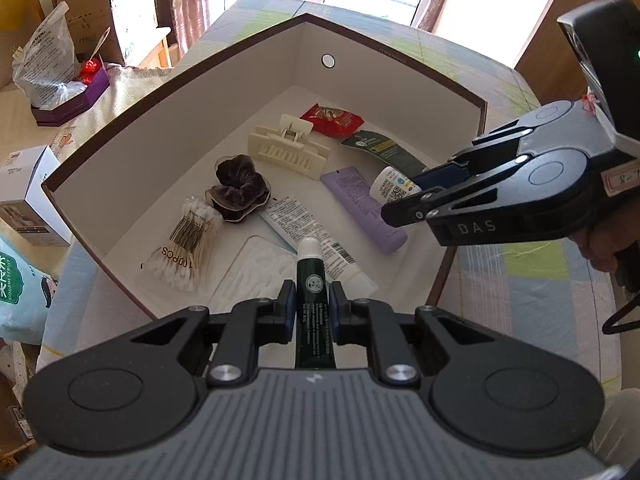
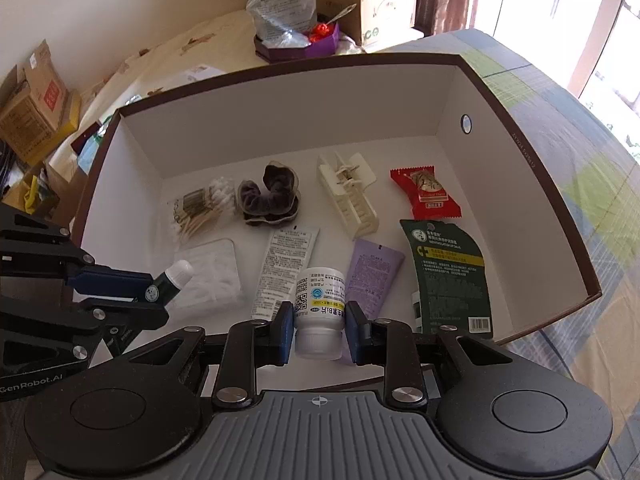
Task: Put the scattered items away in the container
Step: 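Lift and carry the green tube and white bottle over the box, then open both tools to drop the green tube and white bottle into the box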
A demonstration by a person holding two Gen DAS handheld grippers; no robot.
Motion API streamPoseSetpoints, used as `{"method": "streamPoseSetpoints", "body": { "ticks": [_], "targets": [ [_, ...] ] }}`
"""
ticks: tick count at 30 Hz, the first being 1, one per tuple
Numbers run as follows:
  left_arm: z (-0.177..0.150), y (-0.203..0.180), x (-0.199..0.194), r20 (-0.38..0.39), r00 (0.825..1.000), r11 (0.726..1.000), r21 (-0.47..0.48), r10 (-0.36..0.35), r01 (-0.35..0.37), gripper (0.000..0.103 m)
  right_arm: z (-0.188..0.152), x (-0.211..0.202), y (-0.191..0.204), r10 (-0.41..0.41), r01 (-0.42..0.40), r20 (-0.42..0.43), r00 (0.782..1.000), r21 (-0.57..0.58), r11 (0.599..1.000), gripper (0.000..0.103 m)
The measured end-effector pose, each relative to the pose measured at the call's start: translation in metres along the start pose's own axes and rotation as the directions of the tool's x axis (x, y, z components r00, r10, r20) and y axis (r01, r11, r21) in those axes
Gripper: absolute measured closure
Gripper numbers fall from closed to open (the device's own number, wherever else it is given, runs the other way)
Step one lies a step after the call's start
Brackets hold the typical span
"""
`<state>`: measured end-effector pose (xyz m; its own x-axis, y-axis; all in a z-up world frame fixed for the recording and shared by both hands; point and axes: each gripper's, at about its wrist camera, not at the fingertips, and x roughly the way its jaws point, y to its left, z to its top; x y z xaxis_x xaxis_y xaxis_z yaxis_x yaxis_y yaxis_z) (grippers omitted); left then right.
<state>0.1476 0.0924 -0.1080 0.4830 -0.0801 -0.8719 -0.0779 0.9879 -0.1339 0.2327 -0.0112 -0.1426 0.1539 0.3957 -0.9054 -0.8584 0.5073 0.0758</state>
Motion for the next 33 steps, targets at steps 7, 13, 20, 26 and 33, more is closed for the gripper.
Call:
{"method": "streamPoseSetpoints", "body": {
  "ticks": [7,13,20,26,33],
  "targets": [
    [0.001,-0.001,0.013,-0.032,0.999,1.0,0.004,0.02,-0.019,0.09,0.002,0.007,0.001,0.02,-0.026,-0.067,0.998,-0.091,0.996,0.073],
    [0.003,0.0,0.019,-0.039,0.999,0.999,0.01,0.038,-0.038,0.09,0.0,0.004,0.0,0.03,-0.039,-0.074,0.997,-0.121,0.992,0.073],
    [0.004,0.0,0.023,-0.043,0.998,0.999,0.007,0.049,-0.049,0.09,0.0,0.004,0.002,0.03,-0.041,-0.078,0.996,-0.135,0.99,0.073],
    [0.004,-0.002,0.025,-0.051,0.997,0.999,0.004,0.052,-0.051,0.09,0.001,0.005,0.002,0.03,-0.042,-0.085,0.996,-0.14,0.989,0.073],
    [0.006,-0.004,0.025,-0.057,0.998,0.999,-0.004,0.038,-0.038,0.07,0.003,0.004,0.006,0.018,-0.035,-0.102,0.995,-0.166,0.986,0.054]
  ]
}}
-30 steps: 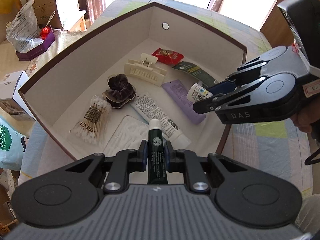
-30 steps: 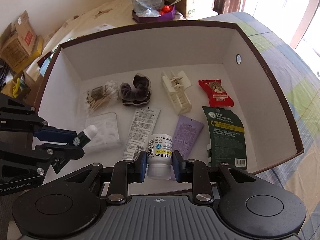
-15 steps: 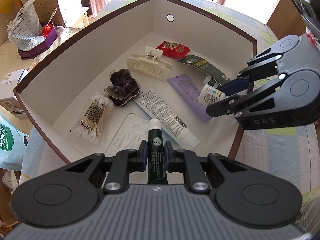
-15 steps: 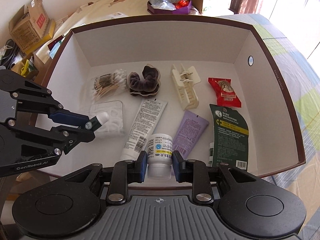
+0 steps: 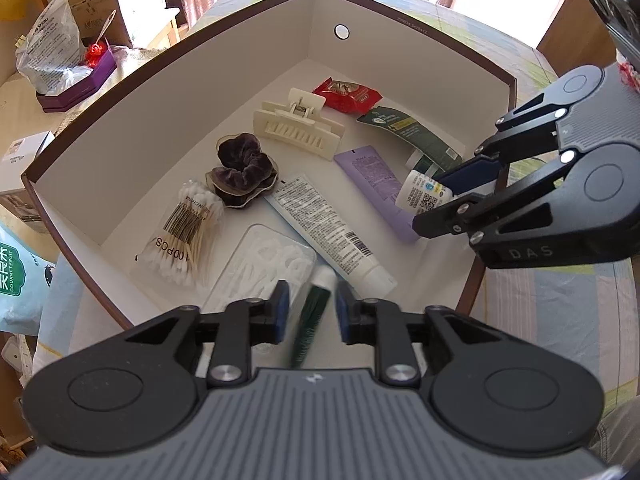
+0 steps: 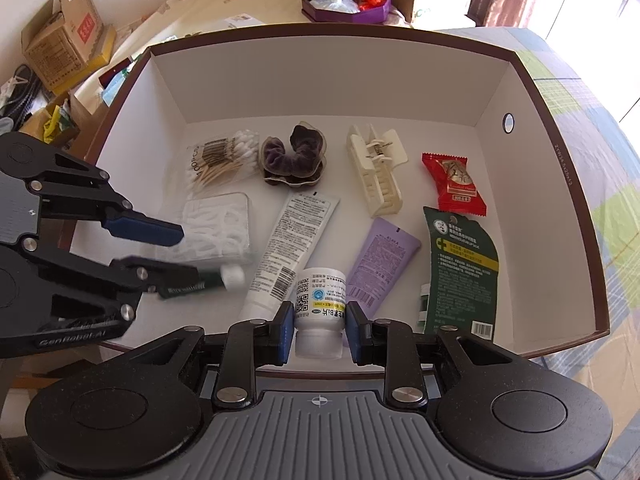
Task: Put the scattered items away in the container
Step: 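Open both tools to drop the green tube and white bottle into the box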
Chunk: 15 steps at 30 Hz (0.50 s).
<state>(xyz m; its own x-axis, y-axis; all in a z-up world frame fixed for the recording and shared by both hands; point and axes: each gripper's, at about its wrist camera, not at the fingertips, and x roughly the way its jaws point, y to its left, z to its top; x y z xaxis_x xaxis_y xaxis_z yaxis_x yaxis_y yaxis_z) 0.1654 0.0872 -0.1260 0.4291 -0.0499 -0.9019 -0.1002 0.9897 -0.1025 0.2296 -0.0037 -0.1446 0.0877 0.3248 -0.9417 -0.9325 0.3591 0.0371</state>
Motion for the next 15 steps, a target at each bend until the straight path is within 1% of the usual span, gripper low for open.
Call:
{"method": "streamPoseSetpoints", "body": {
  "ticks": [1,3,9,10,11,12,15],
  "targets": [
    [0.0,-0.001,-0.001,0.001,1.0,1.0,0.001,-0.002,0.002,0.062,-0.001,-0.002,0.001,-0.013,0.013,0.013,1.0,-0.007,1.0,0.022],
    [0.001,-0.005,-0.002,0.005,1.0,1.0,0.016,0.011,-0.011,0.054,-0.003,-0.006,0.003,-0.05,0.051,0.054,0.997,-0.018,0.999,0.02],
    [0.001,-0.009,-0.005,0.014,1.0,1.0,0.027,0.009,-0.009,0.039,-0.009,-0.012,-0.002,-0.07,0.071,0.074,0.995,-0.017,0.997,0.02],
    [0.001,-0.01,-0.006,0.019,1.0,0.999,0.028,0.018,-0.018,0.035,-0.01,-0.013,-0.003,-0.07,0.071,0.077,0.995,-0.015,0.997,0.02],
    [0.002,-0.011,-0.006,0.024,0.999,0.999,0.029,0.028,-0.028,0.028,-0.01,-0.015,-0.003,-0.068,0.069,0.08,0.994,-0.012,0.998,0.02],
    [0.002,-0.01,-0.007,0.027,0.999,0.999,0.023,0.038,-0.038,0.025,-0.011,-0.016,-0.004,-0.066,0.067,0.084,0.994,-0.009,0.998,0.02],
    [0.001,-0.006,-0.007,0.02,0.999,0.999,0.005,0.037,-0.037,0.025,-0.011,-0.019,-0.004,-0.067,0.068,0.092,0.993,-0.009,0.998,0.02]
  ]
}}
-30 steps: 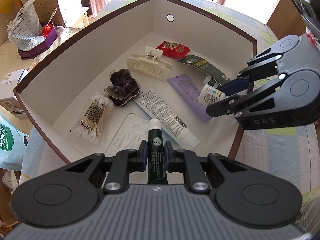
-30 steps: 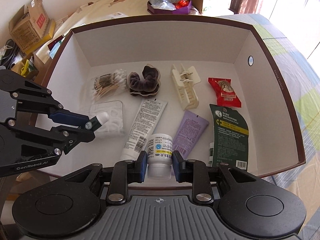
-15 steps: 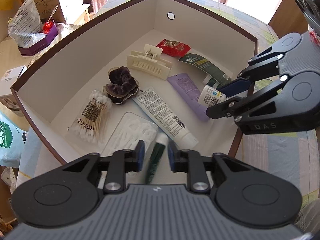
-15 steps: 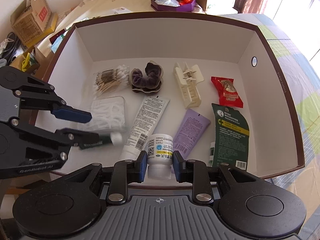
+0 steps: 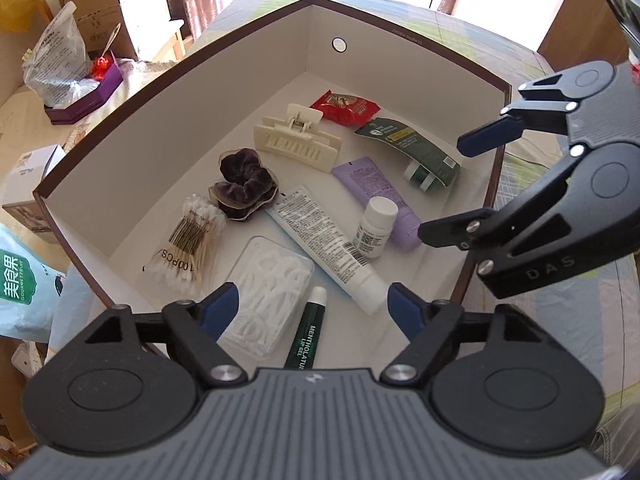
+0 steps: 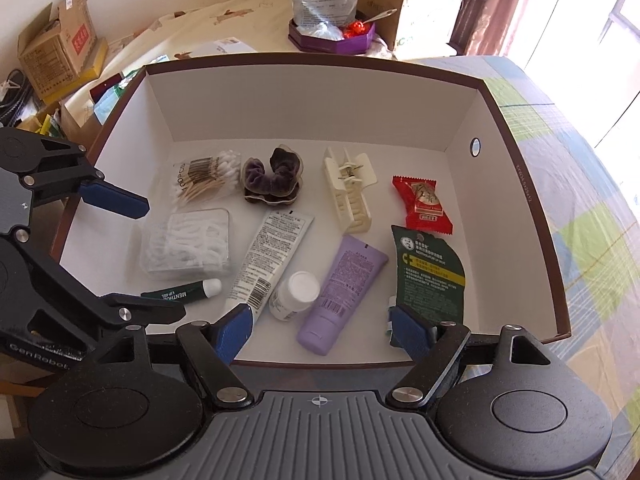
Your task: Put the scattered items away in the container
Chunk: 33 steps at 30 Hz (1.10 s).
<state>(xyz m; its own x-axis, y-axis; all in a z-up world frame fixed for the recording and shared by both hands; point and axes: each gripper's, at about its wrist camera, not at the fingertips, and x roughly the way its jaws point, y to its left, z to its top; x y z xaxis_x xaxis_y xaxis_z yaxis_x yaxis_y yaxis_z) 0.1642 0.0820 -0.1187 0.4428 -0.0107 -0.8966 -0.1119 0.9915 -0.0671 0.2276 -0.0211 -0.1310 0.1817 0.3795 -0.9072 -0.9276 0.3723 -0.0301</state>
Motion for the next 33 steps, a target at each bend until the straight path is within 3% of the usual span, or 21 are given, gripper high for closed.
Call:
{"method": "streamPoseSetpoints", "body": {
  "ticks": [33],
  "targets": [
    [-0.004,-0.003,-0.046,0.089,0.995,0.999,0.013,0.033,-0.034,0.025,-0.009,-0.056,0.025,-0.025,0.023,0.121,0.992,0.017,1.0,0.02]
  ]
}}
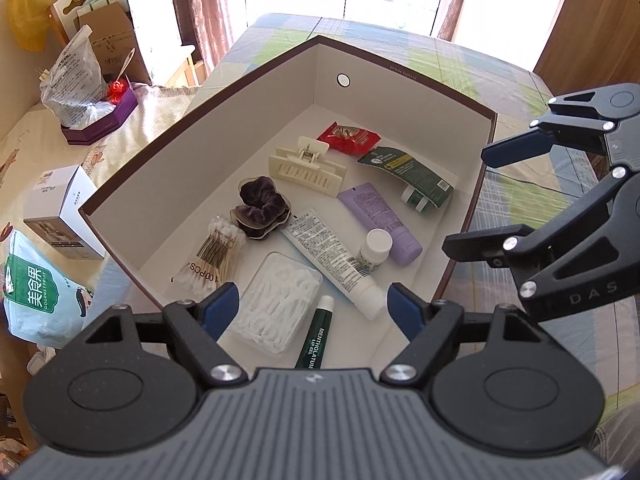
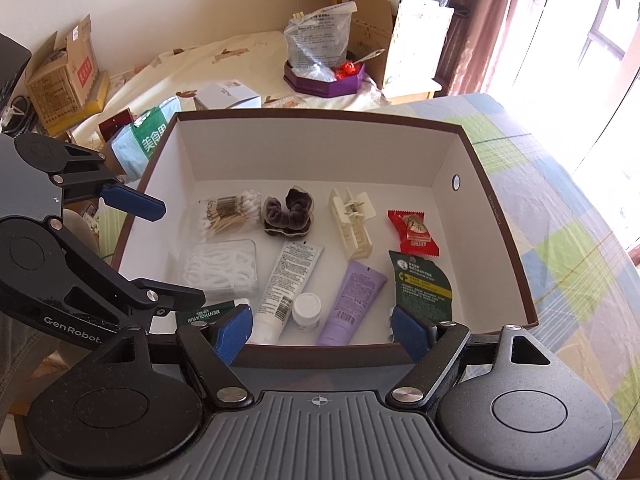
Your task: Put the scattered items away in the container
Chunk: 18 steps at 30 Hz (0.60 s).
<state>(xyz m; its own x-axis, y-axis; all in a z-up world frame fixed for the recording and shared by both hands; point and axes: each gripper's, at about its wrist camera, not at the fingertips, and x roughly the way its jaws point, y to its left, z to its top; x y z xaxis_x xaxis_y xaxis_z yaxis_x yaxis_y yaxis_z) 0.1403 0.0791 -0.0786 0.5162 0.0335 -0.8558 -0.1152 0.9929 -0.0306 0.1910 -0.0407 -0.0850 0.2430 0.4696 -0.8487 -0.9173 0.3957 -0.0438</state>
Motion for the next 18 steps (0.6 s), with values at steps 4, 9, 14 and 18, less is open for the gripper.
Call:
{"method": "streamPoseSetpoints", "body": {
  "ticks": [4,9,14,18],
  "targets": [
    [-0.001,0.0,-0.009,0.012,1.0,1.0,0.008,0.004,-0.004,0.025,0.001,-0.009,0.003,-0.004,0.004,0.022,1.0,0.012,1.0,0.02],
    [-0.004,0.0,-0.022,0.034,0.999,1.0,0.006,0.014,-0.014,0.025,-0.001,-0.023,0.009,-0.013,0.011,0.05,0.999,0.047,0.999,0.02],
    [-0.01,-0.003,-0.04,0.054,0.998,0.999,0.038,0.027,-0.029,0.024,-0.007,-0.037,0.016,-0.045,0.037,0.047,0.998,0.147,0.988,0.02],
    [-0.017,-0.001,-0.053,0.06,0.998,0.999,0.038,0.028,-0.03,0.023,-0.017,-0.048,0.024,-0.078,0.065,0.042,0.996,0.255,0.965,0.02]
  ]
}}
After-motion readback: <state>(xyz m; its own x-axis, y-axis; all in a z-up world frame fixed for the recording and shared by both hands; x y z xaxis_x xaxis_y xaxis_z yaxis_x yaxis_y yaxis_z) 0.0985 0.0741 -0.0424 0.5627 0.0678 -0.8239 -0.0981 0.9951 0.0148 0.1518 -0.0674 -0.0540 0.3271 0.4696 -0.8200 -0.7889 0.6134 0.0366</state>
